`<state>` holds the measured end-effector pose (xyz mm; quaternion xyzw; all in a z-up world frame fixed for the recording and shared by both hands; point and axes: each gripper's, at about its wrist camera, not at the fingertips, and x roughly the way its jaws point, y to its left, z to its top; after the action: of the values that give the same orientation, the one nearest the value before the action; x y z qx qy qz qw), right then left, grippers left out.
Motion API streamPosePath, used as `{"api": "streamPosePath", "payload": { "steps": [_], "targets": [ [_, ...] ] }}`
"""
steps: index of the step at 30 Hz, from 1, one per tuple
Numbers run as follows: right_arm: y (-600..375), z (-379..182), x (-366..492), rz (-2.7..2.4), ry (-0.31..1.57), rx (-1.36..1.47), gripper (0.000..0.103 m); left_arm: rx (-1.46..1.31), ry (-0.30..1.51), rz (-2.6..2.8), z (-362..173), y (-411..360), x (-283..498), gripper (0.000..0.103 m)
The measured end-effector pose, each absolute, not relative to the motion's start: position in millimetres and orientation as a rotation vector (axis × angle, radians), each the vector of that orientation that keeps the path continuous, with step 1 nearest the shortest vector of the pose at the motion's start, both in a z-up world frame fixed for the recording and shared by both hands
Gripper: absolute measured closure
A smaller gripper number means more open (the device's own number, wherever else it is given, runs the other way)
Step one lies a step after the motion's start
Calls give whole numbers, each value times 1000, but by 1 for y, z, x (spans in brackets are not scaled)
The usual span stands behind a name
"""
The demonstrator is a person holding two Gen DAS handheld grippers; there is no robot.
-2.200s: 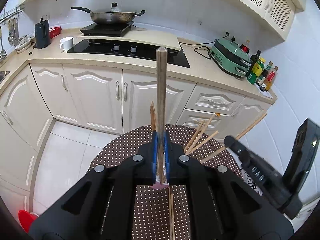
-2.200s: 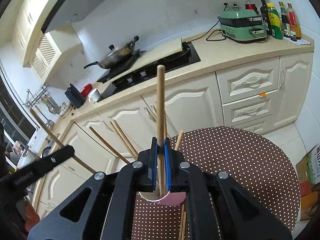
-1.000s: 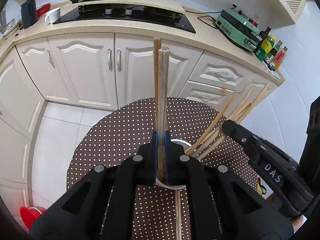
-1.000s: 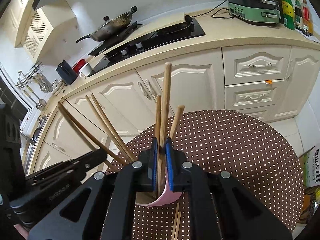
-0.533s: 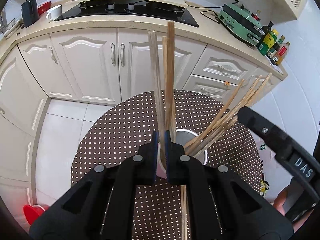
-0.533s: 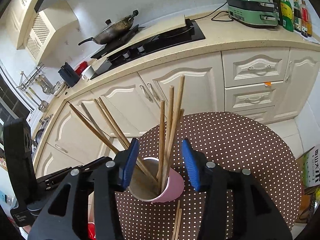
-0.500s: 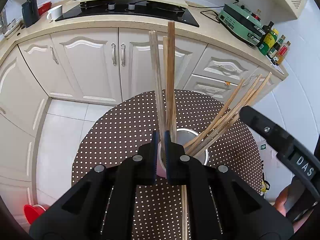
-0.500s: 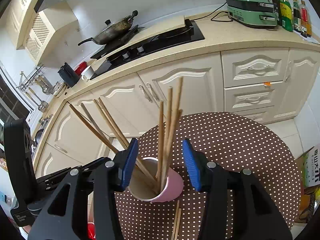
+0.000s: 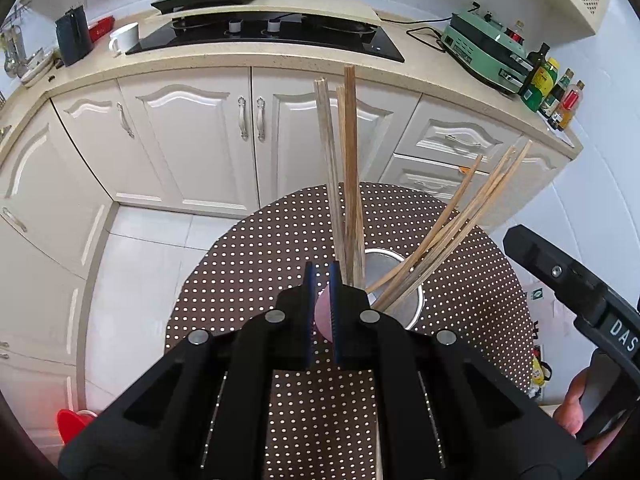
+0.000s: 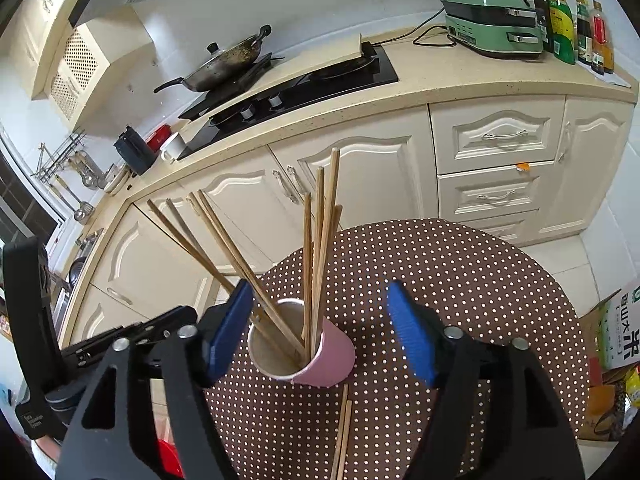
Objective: Organize utensils
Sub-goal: 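Open the right gripper over the cup while the left gripper releases its chopstick, then withdraw both open grippers from the cup back to the last chopsticks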
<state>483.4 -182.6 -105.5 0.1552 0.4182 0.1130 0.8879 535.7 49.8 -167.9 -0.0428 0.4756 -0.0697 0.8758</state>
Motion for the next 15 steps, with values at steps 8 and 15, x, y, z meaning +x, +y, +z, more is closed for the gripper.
{"api": "streamPosePath", "payload": {
  "steps": [8,15],
  "targets": [
    [-187,-101,468,227,863,320,21,-80,909,-125,-151,53,519,43],
    [-193,-99,456,216,859,327,15,-71,894,-111,-144,53,509,43]
  ]
}}
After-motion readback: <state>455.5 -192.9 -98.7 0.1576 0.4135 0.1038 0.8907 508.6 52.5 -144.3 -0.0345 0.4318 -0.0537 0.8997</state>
